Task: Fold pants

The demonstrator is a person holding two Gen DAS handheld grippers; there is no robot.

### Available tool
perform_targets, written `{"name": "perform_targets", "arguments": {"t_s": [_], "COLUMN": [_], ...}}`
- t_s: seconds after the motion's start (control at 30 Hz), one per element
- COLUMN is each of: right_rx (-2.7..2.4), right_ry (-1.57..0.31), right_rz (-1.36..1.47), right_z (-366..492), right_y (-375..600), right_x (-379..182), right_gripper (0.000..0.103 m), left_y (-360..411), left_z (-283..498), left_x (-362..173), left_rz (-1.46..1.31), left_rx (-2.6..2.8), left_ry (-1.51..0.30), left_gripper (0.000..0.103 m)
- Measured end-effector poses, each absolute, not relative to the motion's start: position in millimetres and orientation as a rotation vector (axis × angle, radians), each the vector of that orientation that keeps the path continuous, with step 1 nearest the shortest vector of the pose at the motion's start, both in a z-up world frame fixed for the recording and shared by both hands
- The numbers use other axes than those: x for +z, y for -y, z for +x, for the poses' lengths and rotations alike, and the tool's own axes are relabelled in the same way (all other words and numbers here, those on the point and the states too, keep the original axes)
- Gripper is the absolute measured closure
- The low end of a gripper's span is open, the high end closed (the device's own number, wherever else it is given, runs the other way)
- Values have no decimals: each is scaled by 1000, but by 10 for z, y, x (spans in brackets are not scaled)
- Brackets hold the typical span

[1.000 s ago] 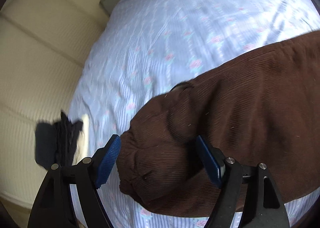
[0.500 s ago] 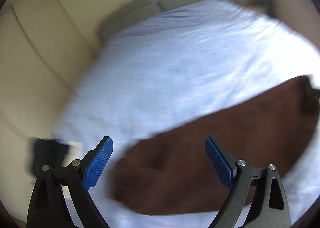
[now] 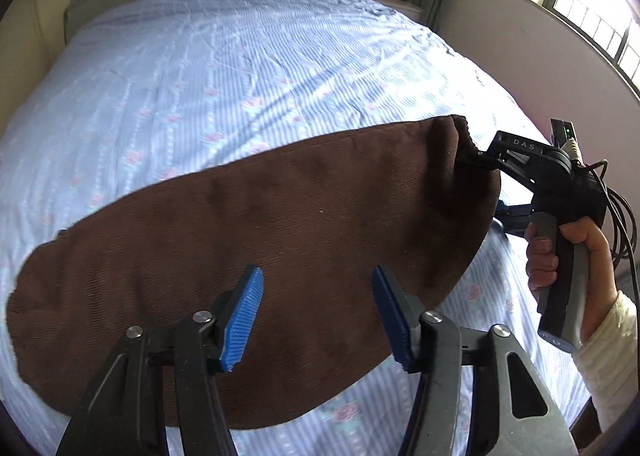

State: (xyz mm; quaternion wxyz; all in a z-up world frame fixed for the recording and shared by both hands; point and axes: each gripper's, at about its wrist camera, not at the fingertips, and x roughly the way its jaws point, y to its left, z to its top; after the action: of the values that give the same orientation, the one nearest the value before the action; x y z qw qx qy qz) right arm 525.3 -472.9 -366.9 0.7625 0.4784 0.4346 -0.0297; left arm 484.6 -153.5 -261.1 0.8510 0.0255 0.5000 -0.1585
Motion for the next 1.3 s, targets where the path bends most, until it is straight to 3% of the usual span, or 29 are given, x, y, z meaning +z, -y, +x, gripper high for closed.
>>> {"name": "perform_targets", "arguments": {"t_s": [0.1,0.17,0.37,0.63,0.73,0.77,0.83,0.87,0.9,1.03,1.13,1.3], "right_rx": [-46,-50,-135,-137,-152,-159,-161,-158,-157,-155,-154,-177], "right_ry": [-955,-935,-879,-914,-930,-930,-926,-927,-929,-926,-899,-853], "right_rz": [1043,1063,878,764,708,678,639,616,590,444,307,180], "right_z": [5223,5124,4924,5043,5101,5107,5069,5074,5070,5062,4975,4874], "right_y": [4747,4793,4621,4502,4395,4353,4298,4257,4214,3902,3549,2957], "right_x": [-3675,-3629,-3088,-2849,-2708,-2634,-2483,-2392,-2317,-1963,-1696,-1337], "right_gripper": [58,62,63,63,63,63,63,63,63,63,63,63], "left_y": [1526,1525,1585,1626,1632,1605,1438,1315,1199,728,404,-105], "left_z": [4917,4948,4871,4887,5003,5029,4993,4950,4906,4690,4512,4275], "left_x": [-2651,-2676,-2915,-3276,-3181,-3084,-2673,-2452,-2284,-1783,-1519,-1305], "left_rz": [7,-1,64,56,79,73,22,-16,-51,-121,-98,-13], "left_rx": [-333,-334,-325,-290,-303,-287,-212,-159,-107,20,91,42], "left_ry": [-1077,-1088,-1164,-1232,-1302,-1308,-1242,-1219,-1222,-1268,-1219,-1180], "left_gripper": [60,67,78,78,78,75,58,32,24,24,14,14]}}
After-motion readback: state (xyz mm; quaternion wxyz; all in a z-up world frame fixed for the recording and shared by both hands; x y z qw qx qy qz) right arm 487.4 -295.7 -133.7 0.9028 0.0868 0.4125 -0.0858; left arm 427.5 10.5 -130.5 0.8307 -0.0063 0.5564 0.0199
